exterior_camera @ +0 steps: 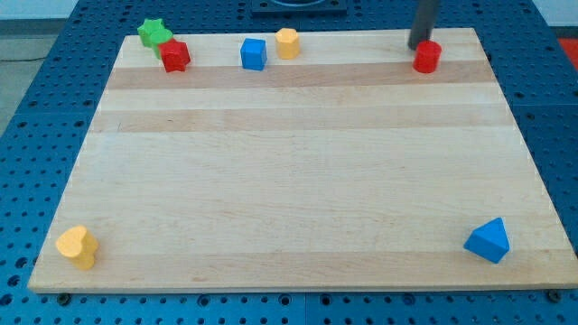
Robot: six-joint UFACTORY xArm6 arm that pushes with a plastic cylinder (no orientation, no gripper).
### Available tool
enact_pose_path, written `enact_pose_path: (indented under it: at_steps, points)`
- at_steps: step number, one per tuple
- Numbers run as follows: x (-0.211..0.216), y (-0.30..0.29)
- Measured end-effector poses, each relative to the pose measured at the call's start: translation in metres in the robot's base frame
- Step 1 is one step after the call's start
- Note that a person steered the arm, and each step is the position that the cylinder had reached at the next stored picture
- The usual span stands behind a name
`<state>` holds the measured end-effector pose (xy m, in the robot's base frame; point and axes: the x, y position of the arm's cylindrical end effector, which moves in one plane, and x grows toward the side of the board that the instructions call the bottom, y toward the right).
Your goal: Place the red circle at the bottom right of the red star
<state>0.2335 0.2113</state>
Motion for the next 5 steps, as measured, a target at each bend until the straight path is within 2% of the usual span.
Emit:
enact_pose_path:
  at_steps: [1, 2, 4, 5]
  points:
    - [0.006, 0.039]
    - [0.026, 0.034]
    - [0.033, -0.070]
    - [0.058, -0.076]
